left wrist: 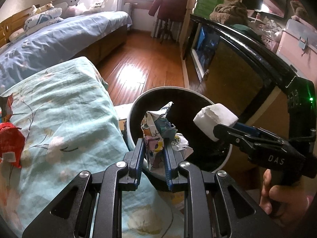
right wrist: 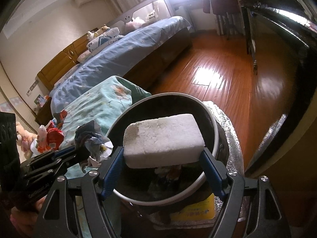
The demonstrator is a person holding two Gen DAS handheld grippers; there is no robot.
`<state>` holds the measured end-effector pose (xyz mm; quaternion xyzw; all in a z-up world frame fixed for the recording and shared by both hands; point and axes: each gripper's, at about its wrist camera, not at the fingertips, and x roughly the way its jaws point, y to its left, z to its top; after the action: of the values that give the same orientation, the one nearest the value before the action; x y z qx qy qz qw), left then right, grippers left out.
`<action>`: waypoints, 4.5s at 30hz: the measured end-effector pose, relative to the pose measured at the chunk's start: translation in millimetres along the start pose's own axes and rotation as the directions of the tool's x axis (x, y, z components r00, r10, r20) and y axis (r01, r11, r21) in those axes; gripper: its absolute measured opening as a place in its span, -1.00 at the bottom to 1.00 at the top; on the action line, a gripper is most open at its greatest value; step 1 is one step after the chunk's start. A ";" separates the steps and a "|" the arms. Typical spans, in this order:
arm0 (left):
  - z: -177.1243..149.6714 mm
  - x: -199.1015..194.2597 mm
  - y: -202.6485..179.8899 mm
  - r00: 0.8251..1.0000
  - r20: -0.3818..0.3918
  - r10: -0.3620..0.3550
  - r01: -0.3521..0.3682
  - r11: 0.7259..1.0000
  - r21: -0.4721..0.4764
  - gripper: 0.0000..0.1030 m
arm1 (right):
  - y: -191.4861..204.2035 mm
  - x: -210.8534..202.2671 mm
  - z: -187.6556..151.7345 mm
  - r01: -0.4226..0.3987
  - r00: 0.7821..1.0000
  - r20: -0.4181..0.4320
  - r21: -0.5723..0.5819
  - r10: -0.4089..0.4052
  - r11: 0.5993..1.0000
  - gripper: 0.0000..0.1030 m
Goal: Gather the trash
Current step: 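Carry the wrapper and foam block over the bin with both tools, then open the left tool to drop the wrapper while the right tool releases the foam block, then move both open tools back over the trash on the table, then grasp the orange plastic bag with the left tool while the right tool grasps the red snack bag, then carry the orange bag and red snack bag over the bin with both tools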
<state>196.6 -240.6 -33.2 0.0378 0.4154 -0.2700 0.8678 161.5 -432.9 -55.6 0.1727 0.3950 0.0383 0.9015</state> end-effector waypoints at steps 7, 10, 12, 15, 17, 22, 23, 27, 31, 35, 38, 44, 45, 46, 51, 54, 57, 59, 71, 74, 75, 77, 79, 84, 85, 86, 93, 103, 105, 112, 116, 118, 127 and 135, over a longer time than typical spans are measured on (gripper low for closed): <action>3.4 8.0 -1.4 1.000 -0.014 -0.009 0.009 1.000 -0.002 -0.68 | 0.7 1.4 0.9 0.004 1.000 -0.004 -0.002 -0.004 1.000 0.53; 6.2 10.5 -0.4 1.000 -0.016 -0.011 0.011 1.000 -0.003 -0.68 | -0.2 2.4 1.2 0.007 1.000 -0.006 -0.004 -0.007 1.000 0.53; 7.5 11.5 0.0 1.000 -0.017 -0.012 0.012 1.000 -0.003 -0.68 | -0.1 3.3 1.6 0.008 1.000 -0.007 -0.004 -0.008 1.000 0.53; 7.0 13.1 0.1 1.000 -0.018 -0.010 0.010 1.000 0.000 -0.68 | -0.5 3.6 2.3 0.008 1.000 -0.009 -0.004 -0.008 1.000 0.54; 6.8 14.1 0.4 1.000 -0.021 -0.008 0.008 1.000 -0.002 -0.64 | -0.1 3.6 2.5 0.010 1.000 -0.007 -0.004 -0.010 1.000 0.54; 7.5 16.7 -0.6 1.000 -0.024 -0.012 0.012 1.000 -0.004 -0.64 | -0.3 4.4 3.6 0.015 1.000 -0.005 -0.001 -0.015 1.000 0.54; 7.5 16.8 -0.6 1.000 -0.024 -0.012 0.012 1.000 -0.003 -0.64 | -0.5 4.4 3.7 0.016 1.000 -0.005 0.000 -0.016 1.000 0.54; 7.1 16.6 -1.8 1.000 -0.021 -0.012 0.012 1.000 0.005 -0.56 | -0.6 4.4 4.0 0.015 1.000 -0.006 0.001 -0.015 1.000 0.58; 5.4 10.1 -2.3 1.000 0.002 0.003 -0.003 1.000 0.008 0.12 | 0.0 3.9 3.9 0.021 1.000 -0.014 0.005 -0.021 1.000 0.63; 1.5 3.3 1.2 1.000 0.011 0.005 -0.005 1.000 0.003 0.14 | -1.0 0.5 3.3 0.025 1.000 -0.010 0.018 -0.025 1.000 0.69; -4.2 -2.2 7.0 1.000 0.013 0.007 -0.007 1.000 -0.013 0.14 | 0.8 -3.2 2.6 0.021 1.000 -0.006 0.024 -0.021 0.999 0.69; -24.6 -20.1 26.3 1.000 0.019 0.024 -0.023 0.998 -0.061 0.14 | 19.5 -9.0 0.4 -0.015 1.000 0.008 0.014 0.014 1.000 0.69; -27.8 -23.3 30.4 0.999 0.021 0.027 -0.026 0.997 -0.071 0.14 | 24.5 -9.3 -0.8 -0.024 1.000 0.008 0.011 0.024 1.000 0.69; -32.8 -28.6 37.0 0.999 0.024 0.032 -0.030 0.996 -0.090 0.14 | 29.8 -9.4 -2.2 -0.033 0.999 0.009 0.008 0.033 0.999 0.70; -50.2 -49.2 65.3 0.997 0.039 0.064 -0.057 0.985 -0.164 0.14 | 58.0 -5.6 -10.7 -0.084 0.996 -0.001 -0.010 0.084 0.996 0.73; -61.0 -62.5 84.6 0.994 0.048 0.096 -0.084 0.974 -0.208 0.14 | 76.3 -1.0 -16.2 -0.113 0.993 -0.019 -0.027 0.113 0.993 0.73; -71.2 -76.3 103.5 0.987 0.059 0.151 -0.132 0.960 -0.246 0.14 | 94.2 4.4 -21.7 -0.141 0.990 -0.035 -0.049 0.140 0.989 0.73; -78.9 -84.4 115.3 0.984 0.062 0.169 -0.146 0.951 -0.273 0.15 | 107.3 8.5 -25.1 -0.160 0.987 -0.048 -0.066 0.157 0.985 0.73; -111.4 -119.7 176.8 0.963 0.064 0.262 -0.217 0.893 -0.395 0.17 | 165.7 32.3 -40.1 -0.230 0.970 -0.111 -0.136 0.216 0.964 0.82; -115.8 -121.8 185.2 0.961 0.059 0.272 -0.225 0.884 -0.409 0.18 | 176.1 36.2 -41.7 -0.242 0.967 -0.122 -0.152 0.225 0.958 0.82; -116.9 -122.2 187.9 0.960 0.057 0.273 -0.227 0.883 -0.412 0.18 | 179.8 38.3 -42.3 -0.246 0.966 -0.126 -0.160 0.227 0.956 0.82; -118.0 -123.4 191.5 0.959 0.053 0.278 -0.232 0.880 -0.413 0.18 | 185.2 41.2 -42.8 -0.249 0.964 -0.134 -0.167 0.228 0.954 0.82; -118.2 -123.9 194.5 0.958 0.052 0.282 -0.236 0.880 -0.412 0.18 | 190.2 45.6 -42.6 -0.254 0.962 -0.143 -0.172 0.231 0.952 0.82; -113.6 -123.0 205.0 0.954 0.047 0.296 -0.254 0.883 -0.395 0.21 | 204.4 56.9 -37.8 -0.265 0.960 -0.149 -0.204 0.238 0.942 0.82; -112.1 -122.5 208.1 0.952 0.045 0.304 -0.264 0.882 -0.390 0.23 | 206.6 59.1 -36.5 -0.269 0.959 -0.151 -0.208 0.241 0.940 0.82; -110.8 -122.0 211.4 0.952 0.043 0.304 -0.265 0.883 -0.388 0.25 | 208.1 61.2 -35.3 -0.271 0.958 -0.152 -0.211 0.243 0.939 0.82; -97.2 -119.7 231.2 0.949 0.049 0.313 -0.272 0.885 -0.377 0.27 | 223.7 80.7 -27.4 -0.300 0.949 -0.172 -0.226 0.265 0.927 0.82; -73.5 -110.2 247.0 0.938 0.076 0.337 -0.300 0.904 -0.305 0.27 | 253.8 111.0 -12.7 -0.326 0.940 -0.191 -0.264 0.282 0.908 0.71; -71.7 -107.6 249.0 0.939 0.079 0.334 -0.297 0.907 -0.297 0.27 | 259.9 117.3 -10.8 -0.326 0.940 -0.198 -0.277 0.279 0.904 0.66; -70.4 -98.7 247.4 0.948 0.078 0.309 -0.281 0.925 -0.255 0.04 | 270.7 131.9 -13.5 -0.329 0.936 -0.227 -0.297 0.269 0.897 0.20; -71.4 -94.2 246.5 0.954 0.064 0.295 -0.271 0.931 -0.245 -0.34 | 273.7 133.0 -15.3 -0.339 0.931 -0.239 -0.301 0.274 0.891 -0.31; -71.5 -95.3 245.0 0.954 0.070 0.293 -0.269 0.933 -0.241 -0.42 | 275.6 132.0 -16.8 -0.346 0.929 -0.244 -0.308 0.278 0.886 -0.60; -82.5 -108.9 239.5 0.953 0.089 0.289 -0.254 0.925 -0.281 -0.56 | 275.4 117.7 -28.1 -0.347 0.931 -0.235 -0.321 0.280 0.881 -1.00; -101.2 -127.0 243.2 0.948 0.100 0.301 -0.242 0.889 -0.388 -0.56 | 270.3 111.7 -30.8 -0.360 0.924 -0.237 -0.279 0.300 0.890 -0.51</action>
<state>182.6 51.3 -43.7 -0.0905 0.3796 -0.0644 0.9184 233.9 -147.9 -60.7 0.0859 0.4316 0.2707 0.8562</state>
